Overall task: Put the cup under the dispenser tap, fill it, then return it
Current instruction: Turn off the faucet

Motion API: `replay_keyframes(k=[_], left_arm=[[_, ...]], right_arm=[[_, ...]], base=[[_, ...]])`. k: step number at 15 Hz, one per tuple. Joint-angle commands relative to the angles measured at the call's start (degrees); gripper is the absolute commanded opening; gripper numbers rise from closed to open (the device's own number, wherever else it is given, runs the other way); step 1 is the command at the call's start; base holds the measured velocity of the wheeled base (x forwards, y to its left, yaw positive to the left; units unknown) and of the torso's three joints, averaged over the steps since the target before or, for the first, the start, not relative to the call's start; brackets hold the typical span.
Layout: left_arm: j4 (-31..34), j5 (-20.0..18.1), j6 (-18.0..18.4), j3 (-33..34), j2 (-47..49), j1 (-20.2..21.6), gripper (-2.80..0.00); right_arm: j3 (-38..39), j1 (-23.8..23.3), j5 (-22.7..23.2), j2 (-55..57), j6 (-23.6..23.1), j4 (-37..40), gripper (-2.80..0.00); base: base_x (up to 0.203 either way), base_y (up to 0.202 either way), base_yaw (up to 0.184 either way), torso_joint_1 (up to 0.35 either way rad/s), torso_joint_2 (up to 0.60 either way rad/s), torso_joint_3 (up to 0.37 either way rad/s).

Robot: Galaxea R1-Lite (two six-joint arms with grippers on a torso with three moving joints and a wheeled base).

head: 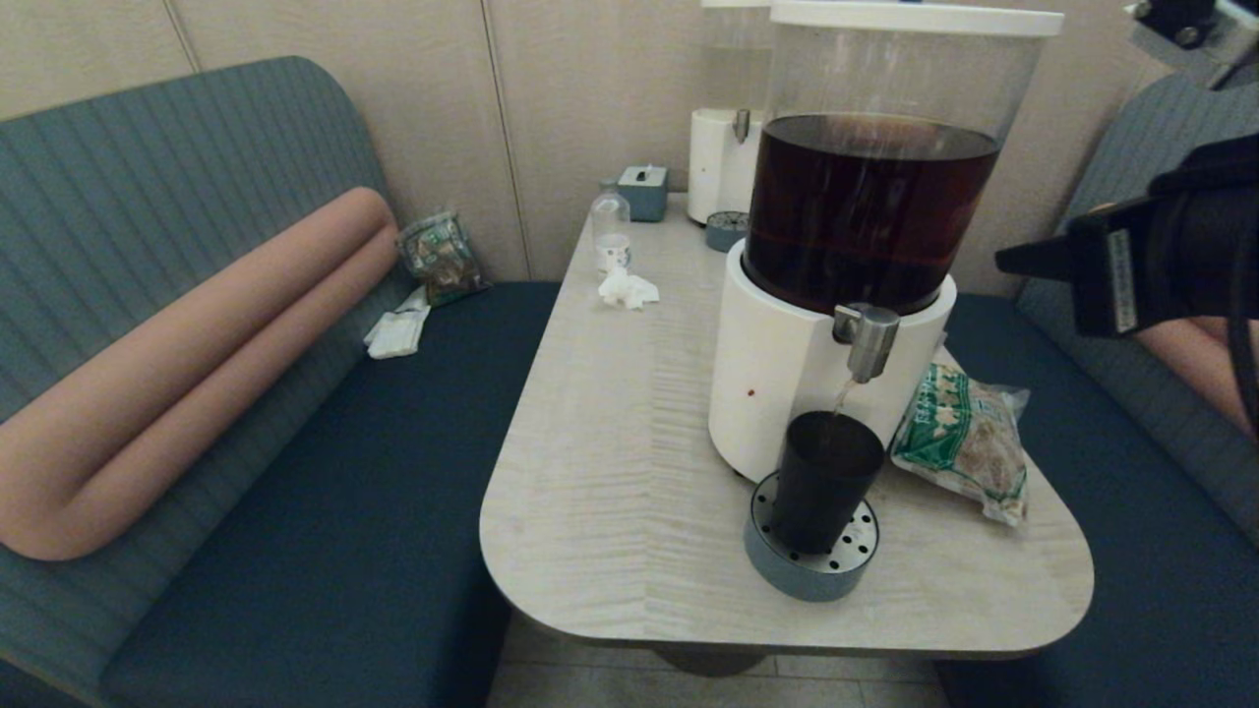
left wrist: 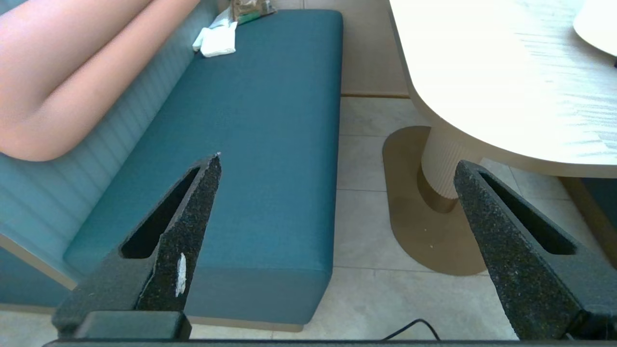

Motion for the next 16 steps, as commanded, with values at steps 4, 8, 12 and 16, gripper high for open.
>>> replay_keyframes(k=[4, 8, 12, 16], left_arm=[[-0.02, 0.0, 0.0, 0.01, 0.09, 0.03, 0.0], [-0.02, 0.0, 0.0, 0.01, 0.09, 0.03, 0.0], [-0.02, 0.0, 0.0, 0.01, 0.09, 0.03, 0.0], [-0.02, 0.0, 0.0, 0.01, 0.09, 0.03, 0.0]], right_arm=[[10.76, 0.05, -4.75, -15.07, 0.24, 0.26, -2.8], [18.47, -4.87, -8.38, -26.21, 0.33, -0.05, -2.8], [28.36, -12.25, -9.22, -37.26, 0.43, -3.12, -2.8], [39.94, -16.57, -9.98, -49.94, 0.84, -9.08, -2.8]], base=[[0.0, 0.0, 0.0, 0.0, 0.0, 0.0], [0.0, 0.0, 0.0, 0.0, 0.0, 0.0], [0.0, 0.0, 0.0, 0.0, 0.0, 0.0], [0.0, 0.0, 0.0, 0.0, 0.0, 0.0]])
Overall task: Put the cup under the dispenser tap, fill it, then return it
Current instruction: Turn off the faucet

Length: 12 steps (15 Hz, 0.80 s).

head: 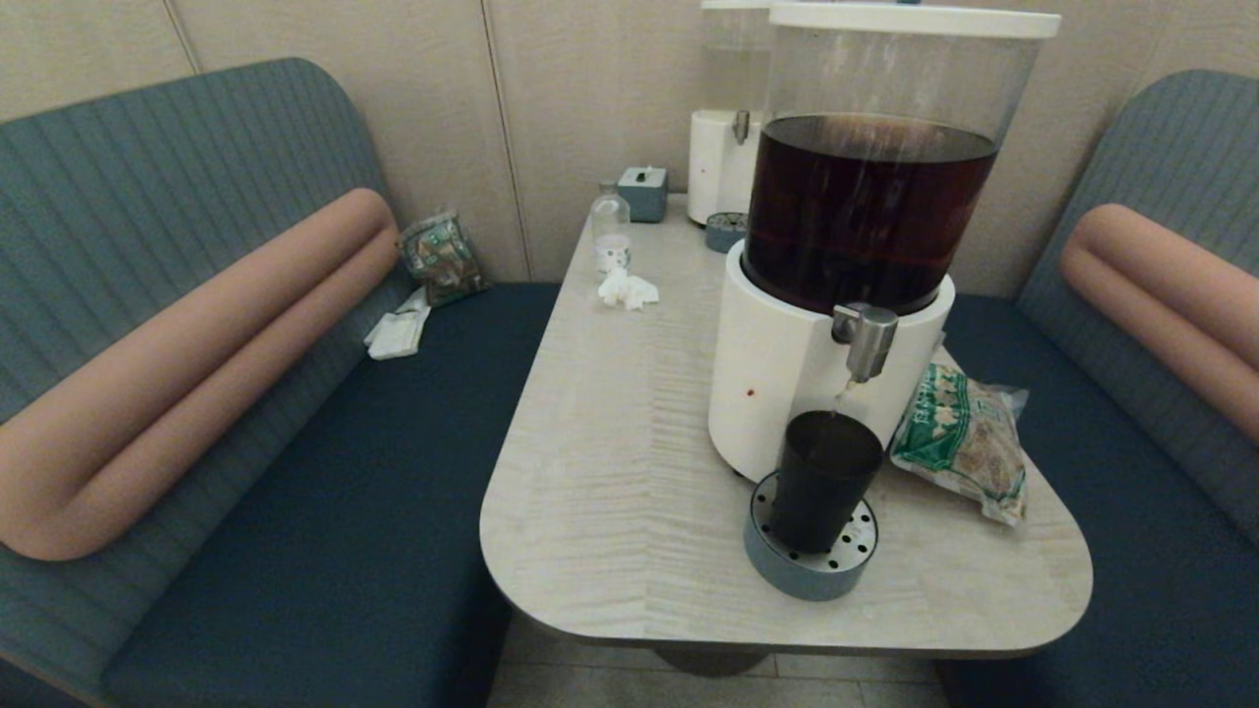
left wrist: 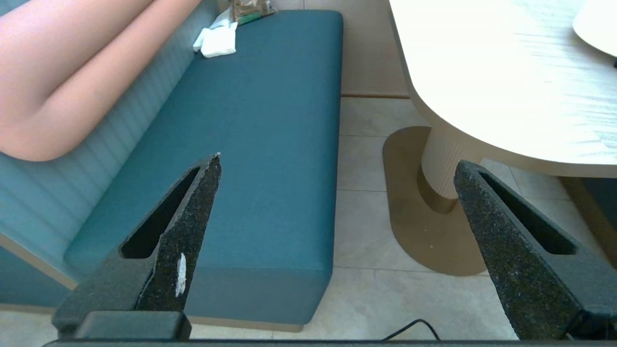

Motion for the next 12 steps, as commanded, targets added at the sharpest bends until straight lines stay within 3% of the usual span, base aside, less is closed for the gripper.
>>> replay_keyframes(k=[1, 3, 6, 10, 12], left_arm=[[-0.02, 0.0, -0.02, 0.01, 0.09, 0.03, 0.0], [-0.02, 0.0, -0.02, 0.01, 0.09, 0.03, 0.0], [-0.02, 0.0, -0.02, 0.01, 0.09, 0.03, 0.0], [-0.09, 0.0, -0.02, 0.01, 0.09, 0.03, 0.0], [-0.02, 0.0, -0.02, 0.01, 0.09, 0.03, 0.0]], right_arm=[[7.02, -5.41, -0.93, -9.6, 0.01, -3.0, -2.8], [12.12, -11.54, 0.16, -14.52, -0.34, -6.26, -2.8], [14.43, -12.6, 2.2, -20.5, -0.56, -6.67, -2.8], [16.47, -14.57, -4.72, -21.26, 0.31, -7.91, -2.8], [16.65, -17.65, -5.99, -21.89, 0.13, -8.73, -2.8]], base=[[0.0, 0.0, 0.0, 0.0, 0.0, 0.0], [0.0, 0.0, 0.0, 0.0, 0.0, 0.0], [0.0, 0.0, 0.0, 0.0, 0.0, 0.0], [0.0, 0.0, 0.0, 0.0, 0.0, 0.0], [0.0, 0.0, 0.0, 0.0, 0.0, 0.0]])
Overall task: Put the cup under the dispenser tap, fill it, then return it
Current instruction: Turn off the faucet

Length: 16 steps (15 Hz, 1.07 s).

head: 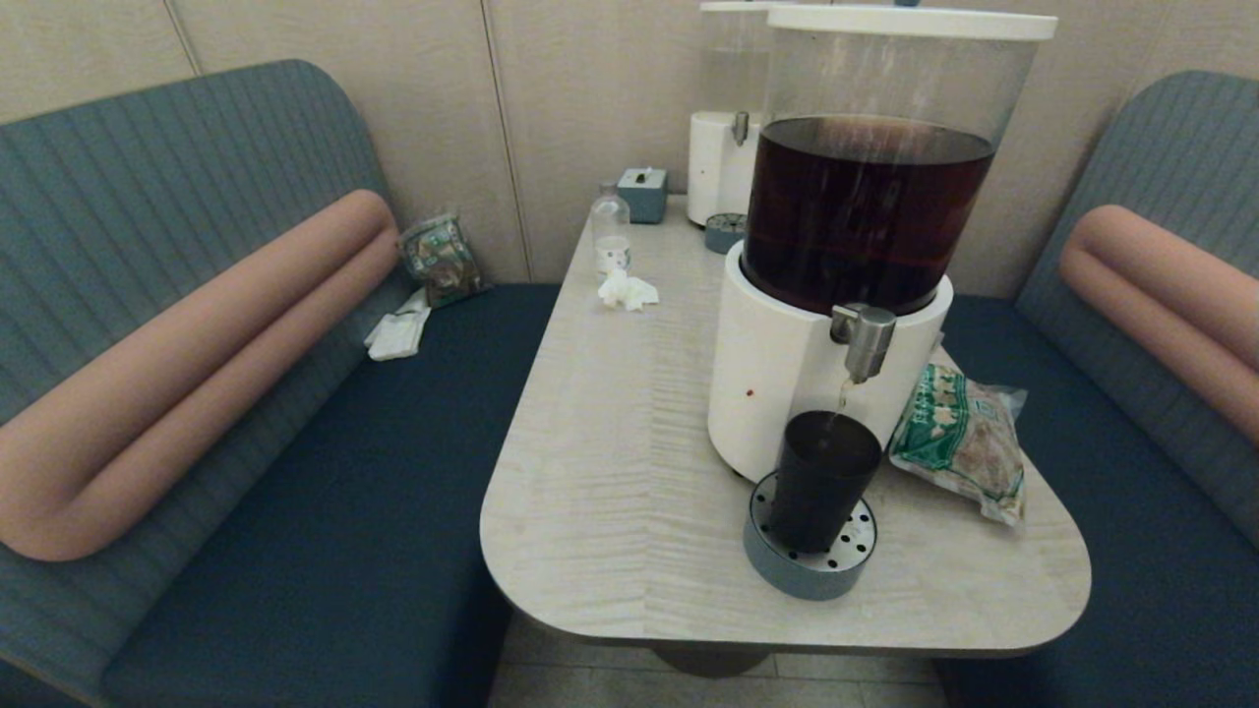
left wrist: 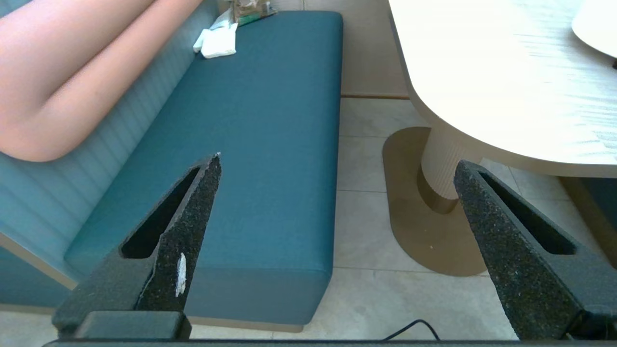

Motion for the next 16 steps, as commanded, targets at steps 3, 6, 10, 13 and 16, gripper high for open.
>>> replay_keyframes(k=[3, 6, 10, 13, 16], left_arm=[[0.01, -0.02, 0.0, 0.01, 0.09, 0.03, 0.0], [0.01, -0.02, 0.0, 0.01, 0.09, 0.03, 0.0], [0.01, -0.1, 0.0, 0.01, 0.09, 0.03, 0.0], [0.01, -0.03, 0.0, 0.01, 0.09, 0.03, 0.0], [0.01, -0.28, 0.4, 0.01, 0.09, 0.03, 0.0]], right_arm=[[3.86, -4.89, 2.29, -6.17, -0.82, 0.21, -2.8], [10.98, -4.66, 16.75, -13.22, -1.01, -0.58, -2.8], [23.37, -4.6, 31.88, -16.14, -7.23, -13.58, -2.8], [31.31, -4.6, 34.92, -16.13, -9.62, -15.5, -2.8], [31.22, -4.59, 36.23, -16.12, -6.01, -7.32, -2.8]], base=[[0.0, 0.0, 0.0, 0.0, 0.0, 0.0], [0.0, 0.0, 0.0, 0.0, 0.0, 0.0], [0.0, 0.0, 0.0, 0.0, 0.0, 0.0], [0.0, 0.0, 0.0, 0.0, 0.0, 0.0], [0.0, 0.0, 0.0, 0.0, 0.0, 0.0]])
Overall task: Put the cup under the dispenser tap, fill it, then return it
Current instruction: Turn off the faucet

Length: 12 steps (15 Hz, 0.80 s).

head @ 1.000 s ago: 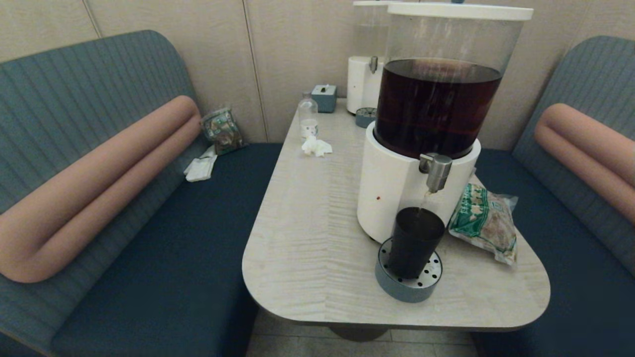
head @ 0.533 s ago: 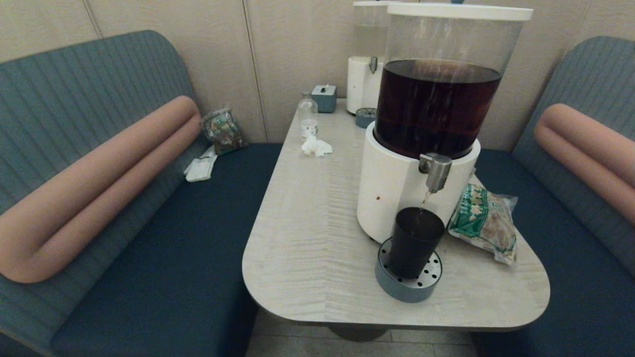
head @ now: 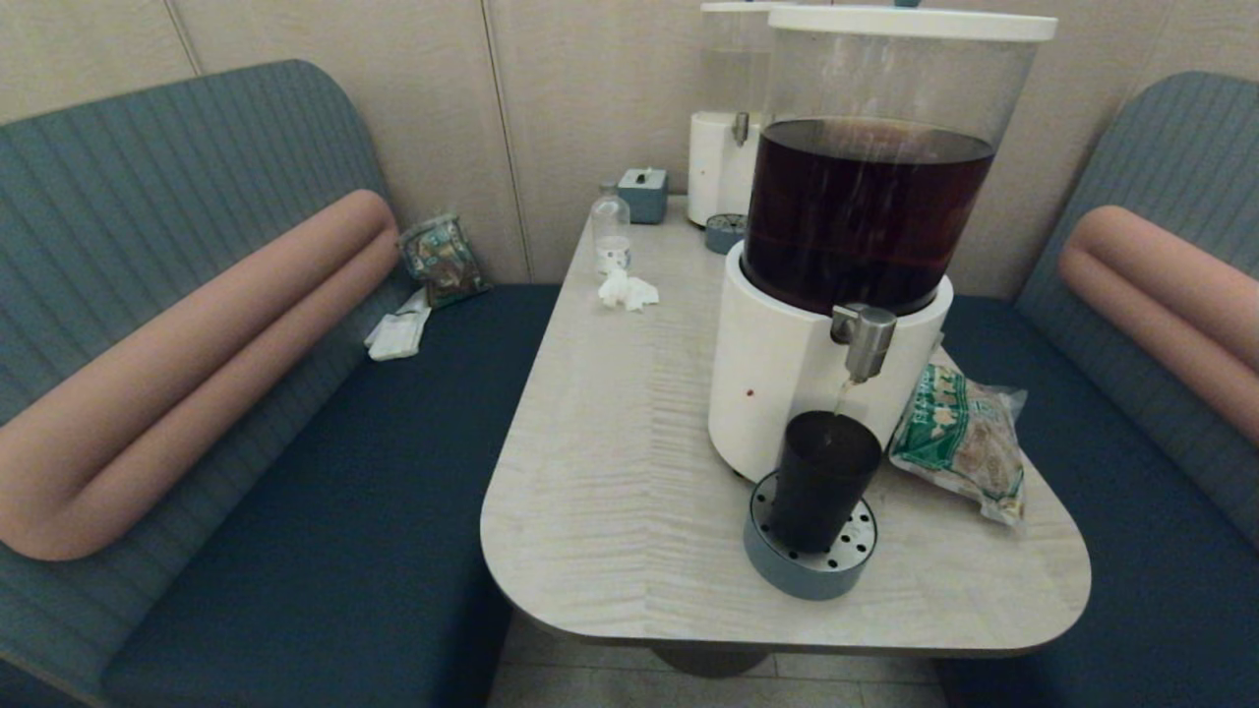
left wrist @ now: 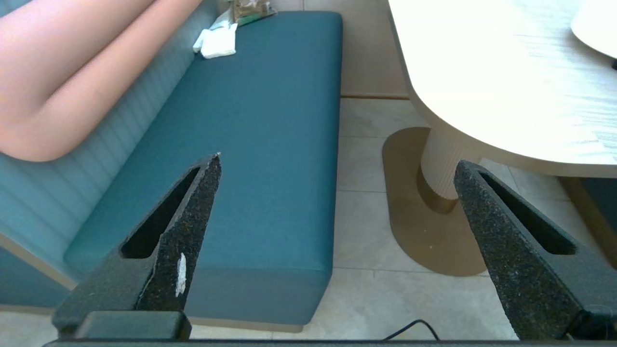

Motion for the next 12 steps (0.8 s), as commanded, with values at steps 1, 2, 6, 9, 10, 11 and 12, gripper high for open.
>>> replay_keyframes(k=[1, 2, 6, 9, 10, 11, 12], left_arm=[[0.01, 0.07, 0.23, 0.01, 0.09, 0.03, 0.0], [0.1, 0.07, 0.35, 0.01, 0.09, 0.03, 0.0], [0.36, -0.56, 1.27, -0.08, 0.09, 0.03, 0.0], [1.09, -4.15, 0.81, -7.63, 1.21, -0.11, 0.0], [1.36, -5.83, -0.4, -11.79, 3.67, -0.14, 0.0], [1.45, -7.72, -2.06, -15.96, 7.75, -0.38, 0.0], [1.33, -10.53, -4.55, -20.48, 13.79, -1.08, 0.0]], right_arm=[[0.24, 0.03, 0.73, 0.13, 0.68, 3.65, -2.8], [0.24, 0.03, 0.73, 0.04, 0.6, 3.44, -2.8], [0.4, 0.01, 0.73, -0.05, 0.51, 2.88, -2.8], [0.41, 0.0, 0.64, -0.05, 1.47, 2.91, -2.8], [0.41, -0.05, 0.56, -0.05, 1.56, 2.91, -2.8], [0.41, 0.02, 0.56, -0.05, 1.51, 2.91, -2.8], [0.41, -0.04, 0.56, -0.05, 1.56, 2.91, -2.8]], base=[[0.0, 0.0, 0.0, 0.0, 0.0, 0.0], [0.0, 0.0, 0.0, 0.0, 0.0, 0.0], [0.0, 0.0, 0.0, 0.0, 0.0, 0.0], [0.0, 0.0, 0.0, 0.0, 0.0, 0.0], [0.0, 0.0, 0.0, 0.0, 0.0, 0.0], [0.0, 0.0, 0.0, 0.0, 0.0, 0.0], [0.0, 0.0, 0.0, 0.0, 0.0, 0.0]])
